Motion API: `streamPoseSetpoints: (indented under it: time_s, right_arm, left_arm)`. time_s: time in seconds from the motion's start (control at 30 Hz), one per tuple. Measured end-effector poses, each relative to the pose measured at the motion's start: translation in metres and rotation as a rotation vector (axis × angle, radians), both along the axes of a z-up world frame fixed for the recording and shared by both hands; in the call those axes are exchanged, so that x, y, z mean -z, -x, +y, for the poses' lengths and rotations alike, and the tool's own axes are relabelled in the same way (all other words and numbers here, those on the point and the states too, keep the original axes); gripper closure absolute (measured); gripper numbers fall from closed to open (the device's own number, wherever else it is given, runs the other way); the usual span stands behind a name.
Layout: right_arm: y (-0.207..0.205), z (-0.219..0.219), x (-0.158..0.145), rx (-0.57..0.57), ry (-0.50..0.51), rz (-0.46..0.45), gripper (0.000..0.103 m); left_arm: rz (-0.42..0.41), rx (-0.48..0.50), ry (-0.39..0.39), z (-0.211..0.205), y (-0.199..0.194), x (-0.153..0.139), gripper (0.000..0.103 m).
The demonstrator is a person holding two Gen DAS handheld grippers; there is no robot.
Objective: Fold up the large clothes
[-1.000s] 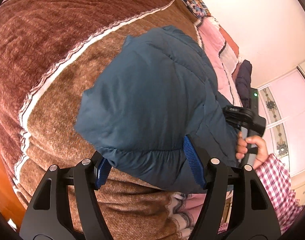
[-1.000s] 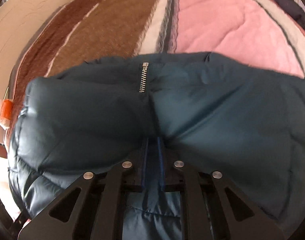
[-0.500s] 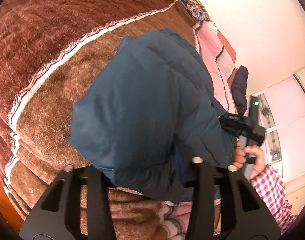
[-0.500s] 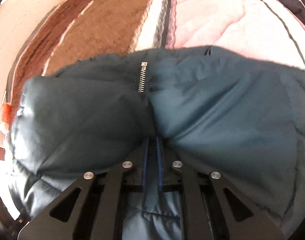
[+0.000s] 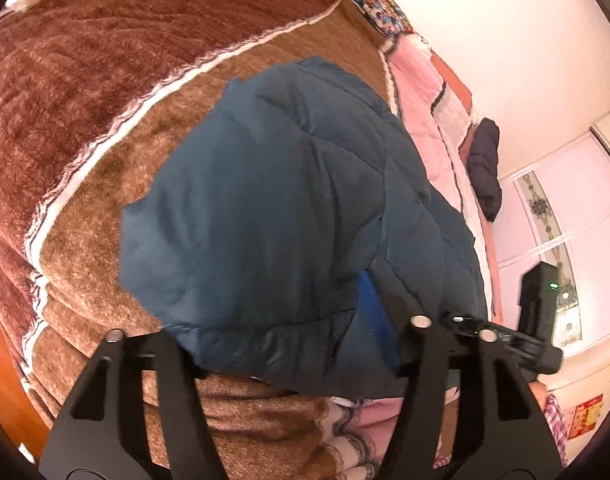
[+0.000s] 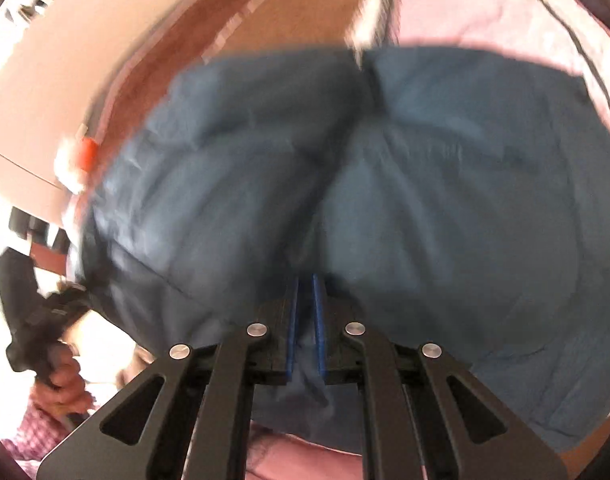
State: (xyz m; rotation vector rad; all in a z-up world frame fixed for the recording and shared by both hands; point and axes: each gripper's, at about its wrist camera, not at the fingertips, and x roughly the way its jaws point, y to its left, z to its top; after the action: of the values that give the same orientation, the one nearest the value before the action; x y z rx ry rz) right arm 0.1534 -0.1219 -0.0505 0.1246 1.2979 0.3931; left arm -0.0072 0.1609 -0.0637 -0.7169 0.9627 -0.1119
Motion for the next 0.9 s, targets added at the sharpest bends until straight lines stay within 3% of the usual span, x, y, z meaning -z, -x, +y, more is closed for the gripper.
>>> streamPoseSetpoints:
  time_s: [0.27, 0.37, 0.43, 0.5, 0.6, 0.8, 0.9]
  right_arm:
    - [-0.012, 0.004, 0.037, 0.0, 0.052, 0.05, 0.099]
    - [-0.012, 0.004, 0.039, 0.002, 0.061, 0.052, 0.1]
    - [-0.012, 0.006, 0.037, 0.003, 0.074, 0.044, 0.1]
    - [-0.009, 0.01, 0.034, 0.013, 0.081, 0.041, 0.1]
    - [-0.002, 0.01, 0.019, 0.041, 0.031, 0.029, 0.1]
    - [0.047, 0.003, -0.016, -0.011, -0.067, -0.011, 0.099]
    - [0.063, 0.001, -0.006, -0.039, -0.072, 0.038, 0.099]
  left_arm:
    - [0.029, -0.013, 0.013, -0.003, -0.008, 0.007, 0.031]
    - [0.046, -0.05, 0.064, 0.001, -0.007, 0.014, 0.031]
    - [0.029, -0.083, 0.107, 0.007, -0.003, 0.017, 0.037]
    - [0.022, -0.074, 0.096, 0.008, -0.002, 0.017, 0.061]
    - [-0.006, -0.059, 0.059, 0.006, 0.002, 0.011, 0.075]
    - [-0.049, -0.028, -0.004, -0.001, 0.009, -0.002, 0.081]
    - [-0.07, -0.019, -0.016, -0.004, 0.009, -0.012, 0.082]
